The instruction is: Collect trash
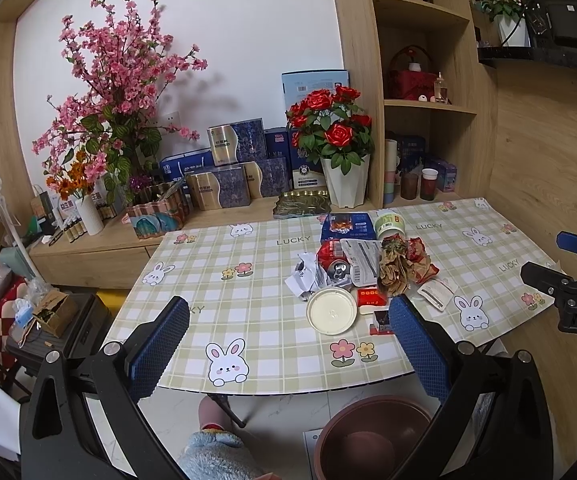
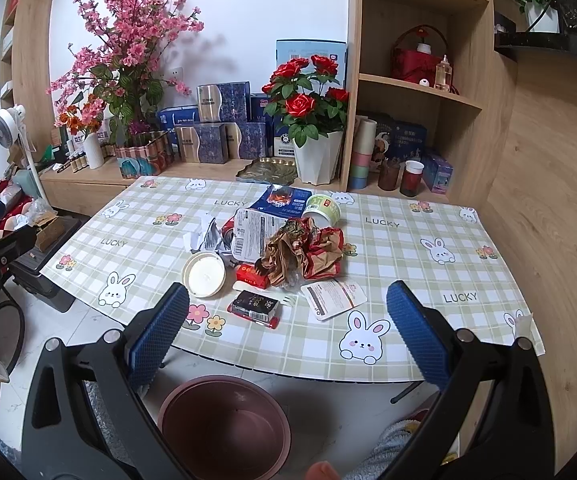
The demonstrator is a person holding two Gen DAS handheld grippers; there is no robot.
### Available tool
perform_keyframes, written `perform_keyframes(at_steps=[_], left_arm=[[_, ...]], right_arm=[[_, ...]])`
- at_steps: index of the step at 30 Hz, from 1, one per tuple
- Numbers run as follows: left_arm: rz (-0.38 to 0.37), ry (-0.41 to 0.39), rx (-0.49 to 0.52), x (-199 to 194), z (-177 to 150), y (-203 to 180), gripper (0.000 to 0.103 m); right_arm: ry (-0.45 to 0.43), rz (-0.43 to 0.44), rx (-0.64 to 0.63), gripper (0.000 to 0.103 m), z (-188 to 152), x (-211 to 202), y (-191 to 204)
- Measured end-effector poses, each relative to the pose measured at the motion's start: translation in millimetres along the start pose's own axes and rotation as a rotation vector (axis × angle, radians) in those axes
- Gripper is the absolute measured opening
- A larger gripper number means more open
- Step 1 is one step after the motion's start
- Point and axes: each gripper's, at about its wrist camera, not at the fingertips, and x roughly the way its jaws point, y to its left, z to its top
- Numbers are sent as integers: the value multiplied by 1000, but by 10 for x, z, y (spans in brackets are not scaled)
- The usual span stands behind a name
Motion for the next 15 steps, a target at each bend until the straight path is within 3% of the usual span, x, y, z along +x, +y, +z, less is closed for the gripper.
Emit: perform_keyframes(at_steps=[15], left_arm=[[1, 3, -4, 37, -57, -32, 98]], right_arm=[[1, -2, -5, 97, -67, 13, 25]])
